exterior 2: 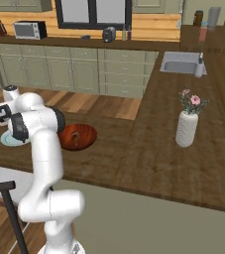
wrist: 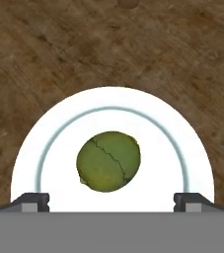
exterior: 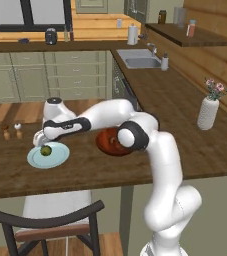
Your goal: Pick the chicken drumstick and lime from their plates and place them in the bowl. Then put the bowl in the fridge.
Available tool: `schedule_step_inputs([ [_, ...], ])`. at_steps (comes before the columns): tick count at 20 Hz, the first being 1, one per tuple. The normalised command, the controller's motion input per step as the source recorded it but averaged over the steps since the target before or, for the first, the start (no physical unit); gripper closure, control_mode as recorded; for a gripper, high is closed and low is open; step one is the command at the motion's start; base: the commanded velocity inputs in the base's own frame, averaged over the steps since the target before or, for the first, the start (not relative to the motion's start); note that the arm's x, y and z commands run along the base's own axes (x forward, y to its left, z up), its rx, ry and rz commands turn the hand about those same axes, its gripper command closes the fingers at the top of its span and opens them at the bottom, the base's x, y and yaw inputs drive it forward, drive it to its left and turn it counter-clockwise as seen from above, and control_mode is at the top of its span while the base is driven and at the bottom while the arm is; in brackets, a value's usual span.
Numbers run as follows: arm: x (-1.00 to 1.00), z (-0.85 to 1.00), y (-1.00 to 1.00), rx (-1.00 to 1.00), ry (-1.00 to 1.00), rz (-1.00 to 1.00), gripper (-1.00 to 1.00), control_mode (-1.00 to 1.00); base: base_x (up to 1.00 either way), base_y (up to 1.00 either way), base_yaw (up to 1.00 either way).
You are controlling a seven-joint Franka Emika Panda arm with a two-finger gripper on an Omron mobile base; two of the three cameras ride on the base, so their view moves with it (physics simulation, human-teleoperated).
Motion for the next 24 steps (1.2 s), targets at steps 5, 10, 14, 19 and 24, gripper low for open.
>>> schedule_step_inputs([
  [5,0.01,-0.32,0.15,-0.04,0.12,0.0,-1.0,-1.0,0.0,0.0,0.0],
  [10,0.0,-0.3,0.15,-0.08,0.11,0.0,-1.0,-1.0,0.0,0.0,0.0],
  [14,0.05,-0.16,0.13,-0.1,0.01,0.0,-1.0,-1.0,0.0,0.0,0.0],
  [19,0.12,-0.01,0.0,0.0,0.0,0.0,-1.0,-1.0,0.0,0.0,0.0],
  [24,0.07,-0.17,-0.01,0.0,0.02,0.0,-1.0,-1.0,0.0,0.0,0.0],
])
